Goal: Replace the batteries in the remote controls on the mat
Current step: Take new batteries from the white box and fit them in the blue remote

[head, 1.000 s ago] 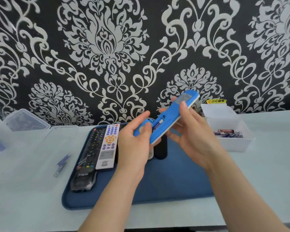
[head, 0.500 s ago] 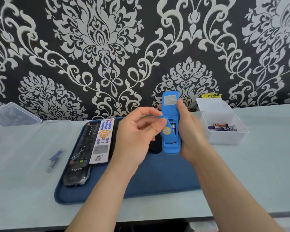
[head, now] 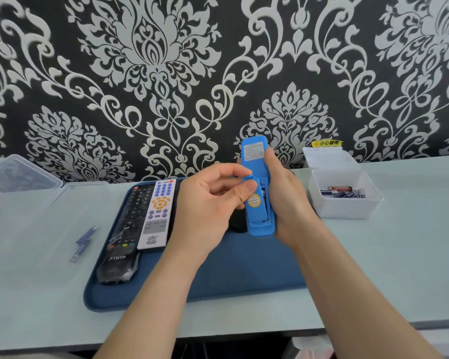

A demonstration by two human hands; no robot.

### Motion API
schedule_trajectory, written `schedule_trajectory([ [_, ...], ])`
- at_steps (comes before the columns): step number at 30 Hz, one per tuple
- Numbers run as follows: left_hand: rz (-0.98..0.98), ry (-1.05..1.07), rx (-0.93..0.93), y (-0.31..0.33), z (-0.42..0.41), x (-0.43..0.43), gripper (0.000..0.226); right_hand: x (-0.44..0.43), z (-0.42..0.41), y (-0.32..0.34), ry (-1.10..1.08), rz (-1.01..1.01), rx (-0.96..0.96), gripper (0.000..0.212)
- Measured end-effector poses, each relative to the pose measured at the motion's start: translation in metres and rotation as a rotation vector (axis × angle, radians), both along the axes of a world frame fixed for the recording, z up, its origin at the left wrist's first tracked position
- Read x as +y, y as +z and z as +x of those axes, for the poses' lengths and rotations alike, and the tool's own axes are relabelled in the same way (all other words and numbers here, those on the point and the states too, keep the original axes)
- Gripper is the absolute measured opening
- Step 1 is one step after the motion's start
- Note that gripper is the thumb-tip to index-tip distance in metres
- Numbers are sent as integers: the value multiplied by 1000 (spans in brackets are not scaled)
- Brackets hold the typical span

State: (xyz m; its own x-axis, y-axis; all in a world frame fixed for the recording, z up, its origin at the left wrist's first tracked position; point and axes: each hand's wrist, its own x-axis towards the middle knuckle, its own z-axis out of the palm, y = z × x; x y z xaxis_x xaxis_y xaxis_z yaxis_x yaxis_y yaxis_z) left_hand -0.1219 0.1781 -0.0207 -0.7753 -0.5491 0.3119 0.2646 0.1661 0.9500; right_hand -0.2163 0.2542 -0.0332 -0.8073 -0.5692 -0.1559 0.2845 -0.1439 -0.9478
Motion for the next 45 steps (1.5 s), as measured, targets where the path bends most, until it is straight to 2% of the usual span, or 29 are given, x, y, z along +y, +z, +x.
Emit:
schedule_trajectory([
  [4, -63, 5, -41, -3, -1, 1, 15, 1, 0, 0, -3, -10, 9, 62],
  [6, -154, 34, -43, -5, -2, 0, 19, 1, 1, 0, -12, -7, 10, 62],
  [11, -503, 132, -74, -16, -7, -4, 20, 2, 1, -3, -33, 20, -12, 62],
  [16, -1035, 262, -58, -24, -11, 0, 22, 6, -6, -7, -75, -4, -108, 52],
  [18, -1086, 236, -124, -26, -12, 5, 32, 7, -6, -6, -119, -3, -185, 48],
  [20, -981, 108, -251, -26, -11, 11, 38, 7, -5, -6, -181, 6, -263, 42],
  [23, -746, -81, -411, -27, -10, 13, 35, 5, -4, -6, -223, -58, -416, 36],
  [26, -511, -137, -425, -28, -10, 10, 25, 5, -6, -4, -218, -116, -460, 27],
  [29, -243, -129, -403, -28, -14, 11, 27, 12, -9, 1, -112, -41, -290, 14],
  [31, -78, -157, -402, -26, -15, 11, 36, 20, -12, 2, -34, -1, -165, 14],
  [32, -37, -185, -407, -25, -15, 11, 33, 22, -12, 2, -9, 13, -105, 15],
  [35, 51, -273, -387, -23, -15, 14, 29, 24, -11, 0, -36, -17, 0, 17],
  [39, 143, -283, -335, -24, -17, 15, 25, 18, -9, -5, -81, -17, 98, 12],
  [43, 127, -235, -394, -29, -24, 22, 22, 18, -17, -11, -112, 210, 251, 12],
  [45, 99, -214, -455, -31, -29, 30, 18, 21, -22, -15, -92, 392, 349, 16],
])
